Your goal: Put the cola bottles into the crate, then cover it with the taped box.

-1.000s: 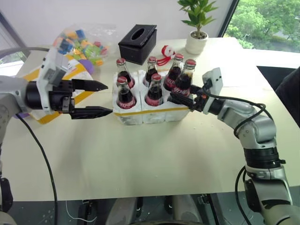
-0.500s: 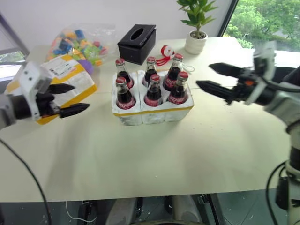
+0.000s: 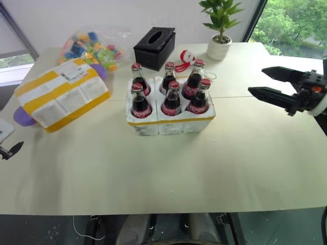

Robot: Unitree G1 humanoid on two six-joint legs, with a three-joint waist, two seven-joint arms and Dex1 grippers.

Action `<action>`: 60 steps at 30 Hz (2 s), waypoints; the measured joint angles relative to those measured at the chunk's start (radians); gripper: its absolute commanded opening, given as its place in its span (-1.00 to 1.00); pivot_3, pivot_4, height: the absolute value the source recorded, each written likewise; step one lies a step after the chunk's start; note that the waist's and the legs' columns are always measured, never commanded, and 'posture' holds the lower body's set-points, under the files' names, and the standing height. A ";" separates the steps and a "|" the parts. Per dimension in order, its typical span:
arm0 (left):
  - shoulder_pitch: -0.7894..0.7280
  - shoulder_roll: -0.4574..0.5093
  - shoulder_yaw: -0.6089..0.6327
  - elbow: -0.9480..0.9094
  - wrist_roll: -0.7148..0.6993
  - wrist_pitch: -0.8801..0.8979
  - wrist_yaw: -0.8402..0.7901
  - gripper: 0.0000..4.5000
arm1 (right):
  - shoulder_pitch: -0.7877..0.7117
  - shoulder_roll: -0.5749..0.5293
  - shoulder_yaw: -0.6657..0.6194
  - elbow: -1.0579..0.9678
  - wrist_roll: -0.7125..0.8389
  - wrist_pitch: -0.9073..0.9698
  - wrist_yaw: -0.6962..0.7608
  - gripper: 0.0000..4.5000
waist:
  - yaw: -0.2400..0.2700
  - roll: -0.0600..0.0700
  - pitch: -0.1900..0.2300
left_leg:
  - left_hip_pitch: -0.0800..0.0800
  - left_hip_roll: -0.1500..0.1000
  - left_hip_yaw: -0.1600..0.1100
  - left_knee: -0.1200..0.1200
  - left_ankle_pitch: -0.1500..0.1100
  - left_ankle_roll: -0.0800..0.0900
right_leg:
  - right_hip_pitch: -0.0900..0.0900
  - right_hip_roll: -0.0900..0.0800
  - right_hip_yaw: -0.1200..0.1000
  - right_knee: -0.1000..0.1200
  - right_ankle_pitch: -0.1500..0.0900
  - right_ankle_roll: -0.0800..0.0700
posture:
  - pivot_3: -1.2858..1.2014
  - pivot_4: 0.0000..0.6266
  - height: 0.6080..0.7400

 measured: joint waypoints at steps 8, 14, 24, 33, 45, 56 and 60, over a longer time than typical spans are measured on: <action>-0.314 -0.088 -0.298 0.454 0.197 -0.293 0.292 1.00 | -0.016 -0.018 0.007 0.021 -0.009 -0.008 0.005 0.96 | -0.006 -0.002 -0.001 | -0.001 0.000 0.000 0.000 0.001 0.002 | -0.003 0.000 0.000 0.002 0.002 0.003 | 0.03 -0.52 0.88; -0.497 -0.093 -0.425 0.712 0.297 -0.451 0.435 1.00 | -0.008 -0.028 -0.023 0.018 -0.006 -0.003 0.000 0.96 | -0.008 -0.003 -0.001 | -0.001 -0.001 0.001 0.000 0.001 0.002 | -0.003 0.000 0.000 0.002 0.002 0.004 | 0.03 -0.52 0.88; -0.659 -0.102 -0.548 0.989 0.348 -0.566 0.491 0.17 | 0.012 -0.032 -0.071 0.018 -0.003 0.008 -0.017 1.00 | -0.007 -0.004 -0.002 | -0.001 -0.001 0.002 0.001 0.001 0.002 | -0.003 0.000 0.000 0.003 0.002 0.004 | 0.03 -0.52 0.88; -0.738 -0.101 -0.597 1.036 0.369 -0.590 0.526 -0.84 | 0.023 -0.028 -0.079 0.015 -0.002 0.001 -0.031 1.00 | -0.006 -0.004 -0.003 | -0.001 -0.001 0.002 0.002 0.001 0.002 | -0.002 0.000 0.000 0.004 0.002 0.004 | 0.03 -0.52 0.88; -0.737 -0.040 -0.557 0.946 0.304 -0.629 0.458 -0.84 | 0.208 -0.069 -0.074 0.031 -0.116 -0.091 0.058 1.00 | -0.008 -0.006 -0.003 | -0.001 -0.001 0.002 0.002 0.001 0.003 | -0.002 0.000 0.000 0.004 0.002 0.004 | 0.03 -0.52 0.88; -0.847 0.034 -0.452 0.410 0.097 -0.448 0.106 -0.84 | 0.194 -0.057 -0.005 0.059 -0.165 -0.137 0.064 1.00 | -0.008 -0.006 -0.003 | -0.001 -0.001 0.003 0.005 0.000 0.003 | -0.001 0.000 0.000 0.004 0.002 0.004 | 0.03 -0.52 0.88; -0.877 0.033 -0.452 0.190 0.041 -0.309 -0.033 -0.84 | 0.179 -0.042 0.010 0.071 -0.170 -0.139 0.053 1.00 | -0.017 -0.006 -0.003 | -0.001 0.000 0.003 0.004 0.000 0.003 | -0.002 0.001 0.000 0.004 0.002 0.004 | 0.03 -0.52 0.88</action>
